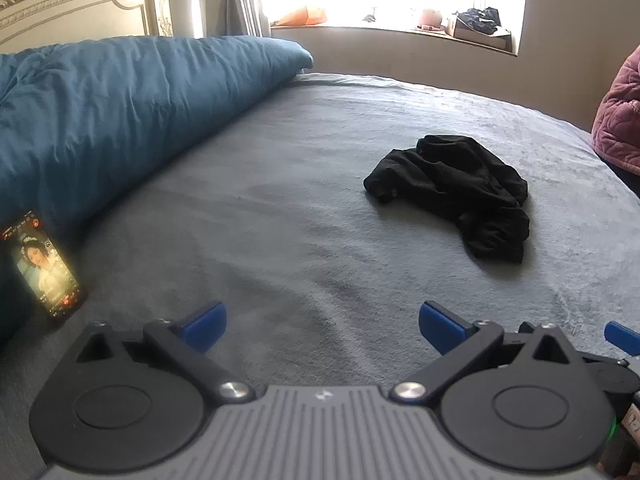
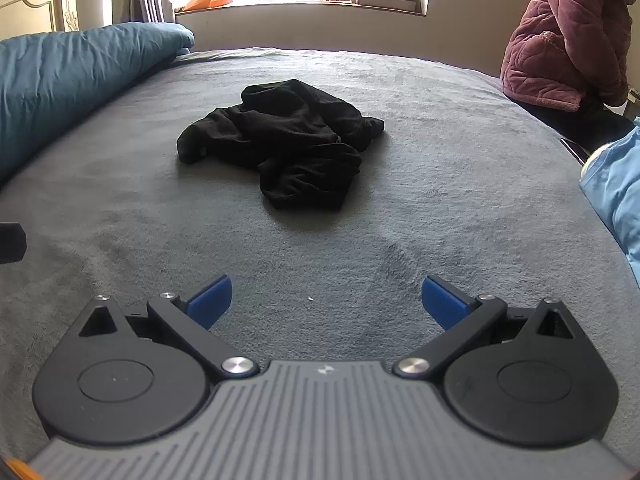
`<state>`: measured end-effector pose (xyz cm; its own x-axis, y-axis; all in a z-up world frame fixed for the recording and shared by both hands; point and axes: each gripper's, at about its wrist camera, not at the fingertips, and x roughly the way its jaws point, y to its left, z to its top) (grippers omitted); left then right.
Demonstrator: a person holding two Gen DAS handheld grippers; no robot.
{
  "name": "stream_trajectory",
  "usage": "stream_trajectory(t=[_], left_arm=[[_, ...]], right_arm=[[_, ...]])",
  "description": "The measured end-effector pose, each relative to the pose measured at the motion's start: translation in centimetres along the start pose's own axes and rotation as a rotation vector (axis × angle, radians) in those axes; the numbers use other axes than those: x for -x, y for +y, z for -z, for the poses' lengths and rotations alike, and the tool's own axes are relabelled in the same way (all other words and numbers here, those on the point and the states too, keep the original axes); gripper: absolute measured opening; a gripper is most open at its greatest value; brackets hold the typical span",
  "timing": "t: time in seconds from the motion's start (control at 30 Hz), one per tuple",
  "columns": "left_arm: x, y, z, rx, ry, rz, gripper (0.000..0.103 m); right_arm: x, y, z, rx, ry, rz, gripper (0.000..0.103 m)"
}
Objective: Fold clothes
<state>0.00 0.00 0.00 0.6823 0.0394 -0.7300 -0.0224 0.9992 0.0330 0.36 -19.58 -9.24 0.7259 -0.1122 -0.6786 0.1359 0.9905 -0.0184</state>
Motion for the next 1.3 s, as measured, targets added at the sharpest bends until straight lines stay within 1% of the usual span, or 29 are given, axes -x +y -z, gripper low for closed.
stream_trajectory(t=[0.1,0.2,0.3,0.37,0.47,0.7,0.87,1.03,1.3], left_arm=[[0.0,-0.3,-0.3,0.001,0.001,0.005,0.103],[0.3,0.3,-0.7,0.039,-0.004,0.034,0.103],[0.8,0.6,-0.1,0.024,-0.033,0.025,0.103],[0.4,0.0,0.2,0.0,-0.035,0.005,0.103],[0.5,-0.5,0.1,-0.008,-0.029,-0.017,0.103],[1.4,-0.4,0.2,-0.013,-0.067,0.012,0.103],[2.3,0.0,0.4,0.024,-0.113,0.056,0.103],[2.8,0.7,0.5,0.073,-0.145,0.038,0.103],[2.1,1.4,0.4,0.096,-0.081,0.013,0.103]], right_arm=[[0.1,-0.1,-0.1,-0.007,-0.006,-0.006,0.102],[0.2,-0.3,-0.1,-0.014,-0.011,-0.011,0.102],[0.3,-0.4,-0.2,-0.022,-0.017,-0.017,0.102],[0.3,-0.5,-0.2,-0.027,-0.016,-0.015,0.102],[0.3,-0.6,-0.3,-0.028,-0.011,-0.016,0.102],[0.1,-0.8,-0.4,-0.044,0.004,-0.022,0.102],[-0.2,-1.1,-0.4,-0.062,0.022,-0.029,0.102],[-0.2,-1.2,-0.4,-0.068,0.022,-0.037,0.102],[-0.3,-1.5,-0.4,-0.088,0.037,-0.045,0.102]])
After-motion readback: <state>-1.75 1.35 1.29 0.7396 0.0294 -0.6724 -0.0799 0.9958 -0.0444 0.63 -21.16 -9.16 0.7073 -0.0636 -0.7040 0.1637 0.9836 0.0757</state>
